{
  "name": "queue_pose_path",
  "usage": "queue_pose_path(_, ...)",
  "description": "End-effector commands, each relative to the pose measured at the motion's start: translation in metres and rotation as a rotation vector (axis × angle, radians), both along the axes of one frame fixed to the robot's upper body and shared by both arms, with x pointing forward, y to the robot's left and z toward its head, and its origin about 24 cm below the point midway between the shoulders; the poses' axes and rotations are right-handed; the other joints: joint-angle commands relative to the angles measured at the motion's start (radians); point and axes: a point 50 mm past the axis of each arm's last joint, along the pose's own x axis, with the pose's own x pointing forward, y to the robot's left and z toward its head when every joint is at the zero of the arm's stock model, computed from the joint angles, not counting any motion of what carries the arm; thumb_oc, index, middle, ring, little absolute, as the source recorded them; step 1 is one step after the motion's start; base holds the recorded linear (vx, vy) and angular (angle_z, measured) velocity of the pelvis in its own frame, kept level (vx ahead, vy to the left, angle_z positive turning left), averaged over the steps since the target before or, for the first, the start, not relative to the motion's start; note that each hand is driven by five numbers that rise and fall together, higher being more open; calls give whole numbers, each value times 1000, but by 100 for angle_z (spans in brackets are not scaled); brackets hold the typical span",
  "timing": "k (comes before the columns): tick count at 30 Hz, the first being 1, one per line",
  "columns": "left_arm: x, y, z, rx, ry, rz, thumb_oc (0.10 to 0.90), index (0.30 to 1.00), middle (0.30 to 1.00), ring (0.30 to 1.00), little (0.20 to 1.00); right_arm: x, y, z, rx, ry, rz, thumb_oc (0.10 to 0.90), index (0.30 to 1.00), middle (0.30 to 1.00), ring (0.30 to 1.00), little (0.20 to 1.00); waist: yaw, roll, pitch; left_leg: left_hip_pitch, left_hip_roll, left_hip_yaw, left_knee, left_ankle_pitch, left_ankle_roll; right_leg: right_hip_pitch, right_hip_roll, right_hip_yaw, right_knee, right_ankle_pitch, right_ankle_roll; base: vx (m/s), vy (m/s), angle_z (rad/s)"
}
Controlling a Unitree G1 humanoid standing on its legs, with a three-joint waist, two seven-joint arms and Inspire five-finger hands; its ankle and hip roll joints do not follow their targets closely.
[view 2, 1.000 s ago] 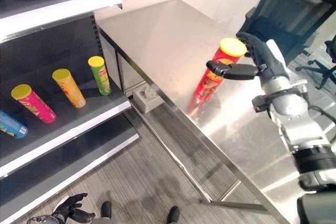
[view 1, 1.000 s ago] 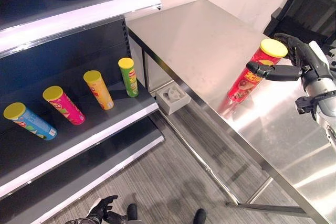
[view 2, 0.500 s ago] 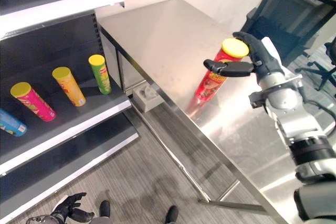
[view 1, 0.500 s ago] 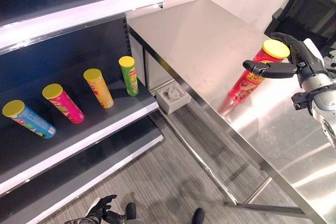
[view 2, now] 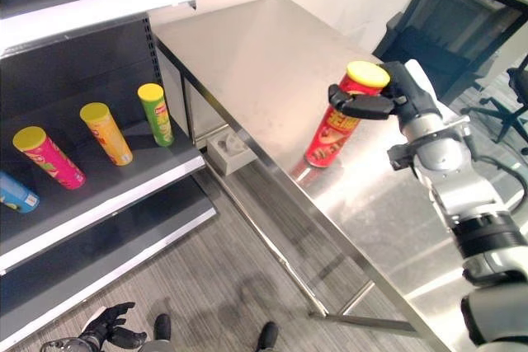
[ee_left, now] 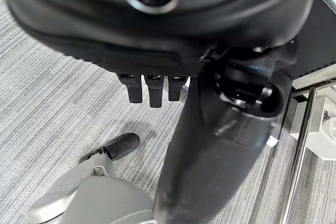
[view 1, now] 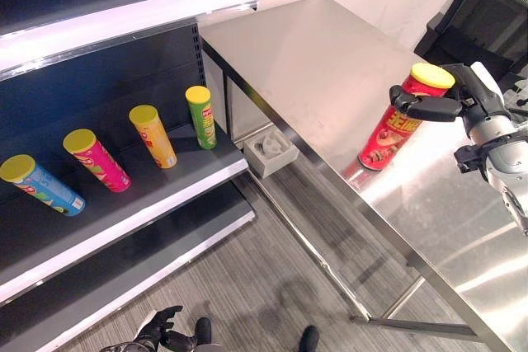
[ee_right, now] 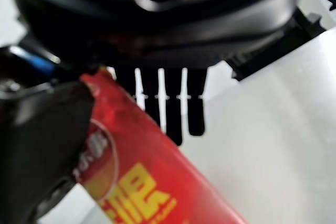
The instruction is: Put the goods on the table back onto the shelves and tidy them up.
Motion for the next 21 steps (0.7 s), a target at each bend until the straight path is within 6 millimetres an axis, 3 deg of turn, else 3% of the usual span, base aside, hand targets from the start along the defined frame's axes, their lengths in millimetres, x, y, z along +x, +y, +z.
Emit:
queue_pose_path(1, 14, 9, 9, 44, -50, -29, 800, 900, 900, 900, 900, -6, 7, 73, 33, -308, 22, 400, 300, 300, 300, 300, 23, -15, -29, 2, -24, -29, 2, -66, 12, 70, 28, -17, 8, -117, 46, 0, 0, 0)
queue_pose_path(7, 13, 12, 10, 39, -66, 19, 800, 900, 900, 900, 900, -33, 23, 80, 120, -493, 128, 400, 300, 300, 300, 300, 23, -2, -41, 18, -17, -35, 2, -71, 12, 88, 32, -19, 8, -131, 41, -6, -53, 1)
queue_pose_path(11, 6, 11, 7, 22, -54, 49, 800, 900, 900, 900, 900, -63, 48, 90, 301, -740, 288, 400, 300, 300, 300, 300, 43, 22, -53, 18, 7, -60, 2, -52, -1, 104, 59, -23, 8, -164, 19, -65, -182, 17)
queue_pose_path(14, 14, 11, 10, 14, -86, 59, 800, 900, 900, 900, 900, -86, 71, 109, 328, -874, 468, 400, 300, 300, 300, 300, 80, 47, -14, -83, 46, -122, 2, 46, -56, 87, 101, -57, 8, -203, -7, -338, -242, 61)
queue_pose_path(15, 21, 10, 13, 13, -106, 52, 800, 900, 900, 900, 900, -94, 75, 116, 316, -912, 506, 400, 300, 300, 300, 300, 79, 48, 3, -124, 50, -107, 15, 60, -55, 71, 90, -95, 8, -195, -9, -489, -138, 179)
queue_pose_path(16, 24, 8, 13, 7, -115, 44, 800, 900, 900, 900, 900, -96, 80, 116, 305, -907, 535, 400, 300, 300, 300, 300, 72, 43, 11, -120, 55, -71, 81, 26, -36, 48, 70, -129, 8, -174, -11, -494, -18, 205)
queue_pose_path(17, 25, 7, 14, 0, -125, 45, 800, 900, 900, 900, 900, -98, 85, 115, 275, -890, 560, 400, 300, 300, 300, 300, 60, 36, 16, -95, 47, -61, 183, -65, -21, 29, 41, -148, 8, -145, -13, -361, 52, 144)
queue_pose_path(19, 22, 8, 13, -1, -123, 40, 800, 900, 900, 900, 900, -100, 87, 110, 261, -859, 588, 400, 300, 300, 300, 300, 38, 43, 12, -42, 42, -69, 274, -129, -24, 25, 22, -168, 8, -123, -14, -231, 250, 72)
queue_pose_path(20, 20, 4, 12, -7, -111, 24, 800, 900, 900, 900, 900, -101, 86, 103, 278, -825, 594, 400, 300, 300, 300, 300, 1, 77, -21, 71, 43, -57, 195, -199, -21, 15, 14, -170, 11, -106, 7, -272, 562, 78)
queue_pose_path(21, 19, -1, 9, -5, -93, -11, 800, 900, 900, 900, 900, -101, 83, 96, 292, -813, 577, 400, 300, 300, 300, 300, -7, 93, -33, 99, 15, -24, 88, -177, -5, -12, -16, -193, 14, -45, 20, -230, 590, 100)
